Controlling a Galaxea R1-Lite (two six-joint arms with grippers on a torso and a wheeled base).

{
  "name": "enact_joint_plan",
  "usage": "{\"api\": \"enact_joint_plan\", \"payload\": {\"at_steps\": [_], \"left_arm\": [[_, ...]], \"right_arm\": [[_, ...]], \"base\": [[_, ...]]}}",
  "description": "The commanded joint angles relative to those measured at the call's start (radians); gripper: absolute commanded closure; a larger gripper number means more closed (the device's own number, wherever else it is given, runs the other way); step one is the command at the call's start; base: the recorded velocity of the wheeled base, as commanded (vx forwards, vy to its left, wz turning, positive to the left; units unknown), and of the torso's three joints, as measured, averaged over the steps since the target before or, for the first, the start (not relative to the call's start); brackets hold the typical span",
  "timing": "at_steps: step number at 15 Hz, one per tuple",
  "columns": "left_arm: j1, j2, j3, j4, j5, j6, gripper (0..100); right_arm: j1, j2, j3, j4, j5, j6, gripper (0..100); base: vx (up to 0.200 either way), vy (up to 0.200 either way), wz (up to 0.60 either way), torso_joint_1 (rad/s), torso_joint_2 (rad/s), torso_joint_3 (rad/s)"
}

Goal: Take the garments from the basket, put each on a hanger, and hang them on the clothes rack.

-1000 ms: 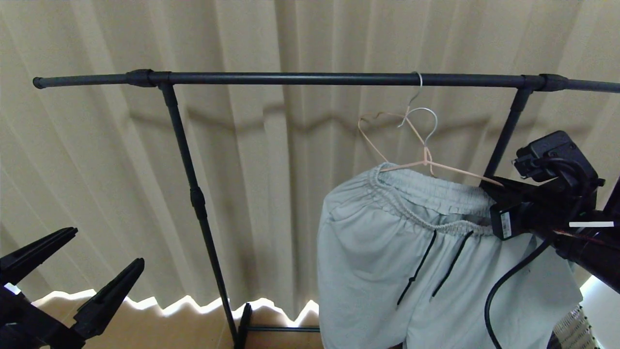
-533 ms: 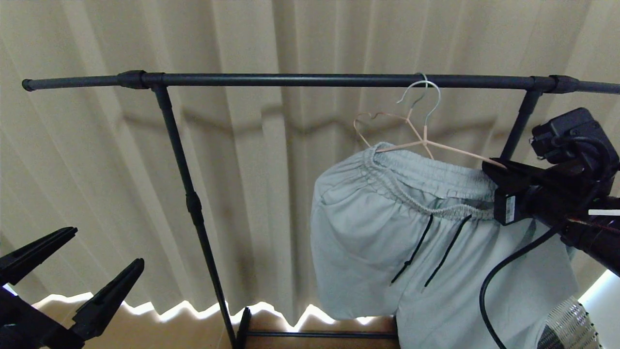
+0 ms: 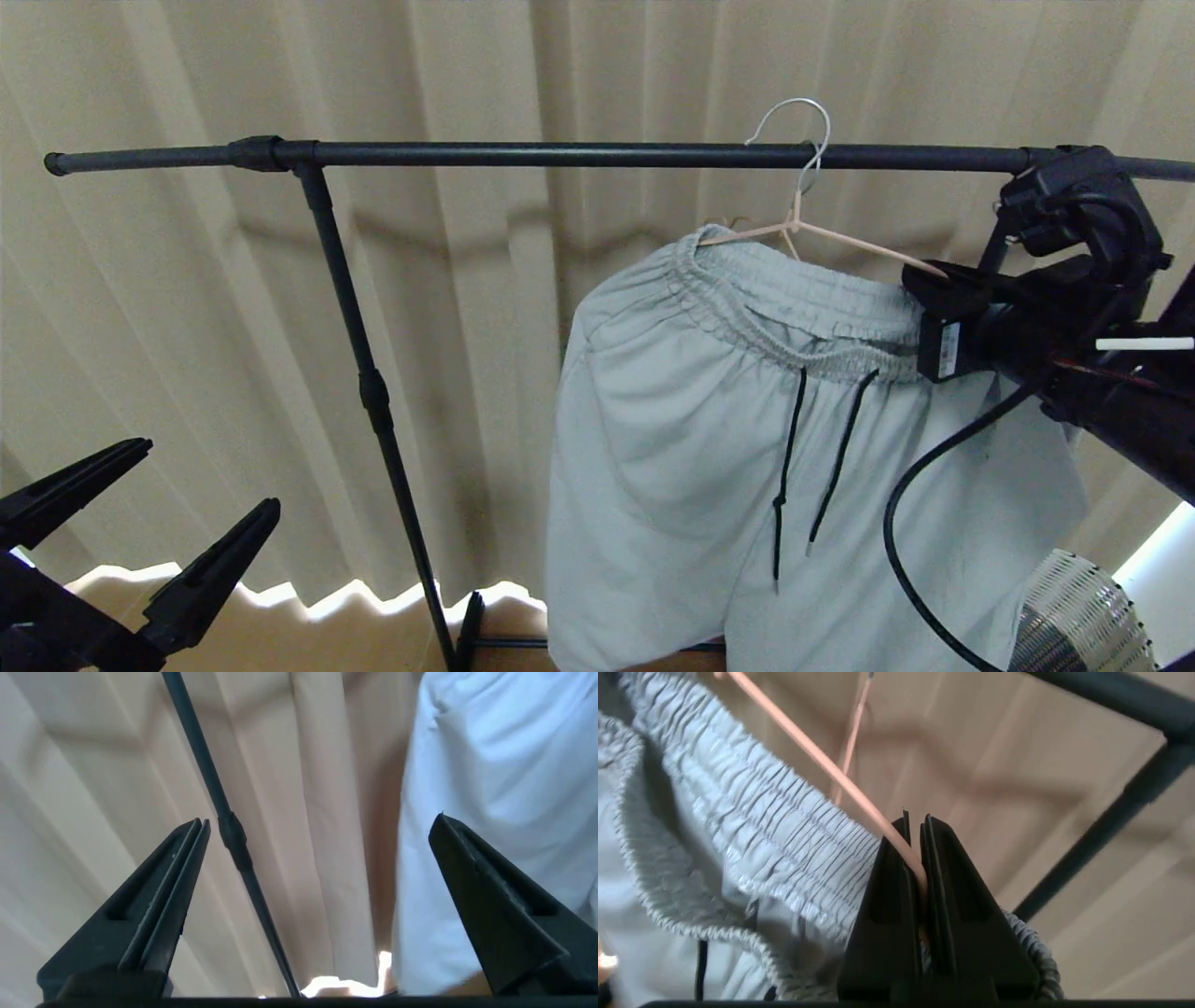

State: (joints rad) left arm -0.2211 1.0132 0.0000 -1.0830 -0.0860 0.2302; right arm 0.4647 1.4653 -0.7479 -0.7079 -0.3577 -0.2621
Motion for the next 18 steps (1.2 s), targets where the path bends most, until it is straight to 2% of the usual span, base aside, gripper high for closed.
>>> {"api": "enact_joint_plan", "payload": {"at_steps": [1, 4, 7, 15, 18], "left_arm": [[0.0, 0.005, 0.0, 0.0, 0.0, 0.0, 0], [0.002, 0.012, 0.0, 0.0, -0.001, -0.002, 0], [0.002, 0.013, 0.0, 0.0, -0.001, -0.02, 0], [0.0, 0.013, 0.0, 0.0, -0.001, -0.022, 0], [0.0, 0.013, 0.0, 0.0, -0.001, -0.022, 0]], "right_arm": [[0.005, 0.092, -0.105, 0.062, -0.02, 0.018, 100], [0.028, 0.142, -0.189, 0.136, -0.047, 0.064, 100], [0.028, 0.184, -0.219, 0.137, -0.075, 0.066, 100], [0.02, 0.254, -0.315, 0.137, -0.08, 0.066, 100], [0.019, 0.28, -0.357, 0.137, -0.103, 0.066, 100]], "base": [[0.0, 0.0, 0.0, 0.0, 0.0, 0.0], [0.0, 0.0, 0.0, 0.0, 0.0, 0.0], [0.0, 0.0, 0.0, 0.0, 0.0, 0.0], [0.0, 0.0, 0.0, 0.0, 0.0, 0.0], [0.0, 0.0, 0.0, 0.0, 0.0, 0.0]]}}
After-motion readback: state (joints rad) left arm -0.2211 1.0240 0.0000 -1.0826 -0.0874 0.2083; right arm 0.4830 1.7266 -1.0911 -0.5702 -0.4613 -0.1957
